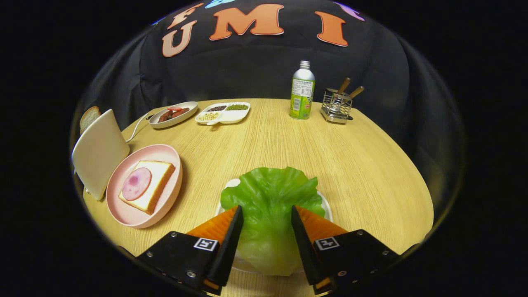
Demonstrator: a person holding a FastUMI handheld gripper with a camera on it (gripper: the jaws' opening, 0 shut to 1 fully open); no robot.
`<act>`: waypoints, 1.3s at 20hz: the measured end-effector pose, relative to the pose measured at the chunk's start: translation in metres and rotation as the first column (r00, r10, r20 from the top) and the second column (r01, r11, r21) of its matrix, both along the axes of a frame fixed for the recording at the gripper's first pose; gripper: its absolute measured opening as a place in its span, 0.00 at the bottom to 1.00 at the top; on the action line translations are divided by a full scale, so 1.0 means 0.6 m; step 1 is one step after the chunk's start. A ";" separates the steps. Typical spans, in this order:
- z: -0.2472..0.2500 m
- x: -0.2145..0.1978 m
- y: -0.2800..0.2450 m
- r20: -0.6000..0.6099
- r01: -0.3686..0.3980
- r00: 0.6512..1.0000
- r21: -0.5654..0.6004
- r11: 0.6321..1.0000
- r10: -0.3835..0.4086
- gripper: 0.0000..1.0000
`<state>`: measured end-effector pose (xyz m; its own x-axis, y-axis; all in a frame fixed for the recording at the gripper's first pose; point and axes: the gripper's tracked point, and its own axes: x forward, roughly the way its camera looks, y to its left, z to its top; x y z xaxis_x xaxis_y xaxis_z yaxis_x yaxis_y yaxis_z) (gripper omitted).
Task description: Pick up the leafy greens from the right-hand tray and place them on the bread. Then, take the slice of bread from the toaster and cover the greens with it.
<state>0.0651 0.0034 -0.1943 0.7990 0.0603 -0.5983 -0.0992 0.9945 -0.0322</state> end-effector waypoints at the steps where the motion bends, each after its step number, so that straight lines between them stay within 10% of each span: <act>1: 0.000 0.001 -0.001 0.002 0.001 1.000 0.001 1.000 -0.001 0.64; 9: 0.005 0.005 -0.019 0.006 0.058 0.998 0.026 0.998 -0.058 0.03; 26: 0.155 0.009 0.024 0.193 0.033 0.981 0.017 0.999 -0.035 0.00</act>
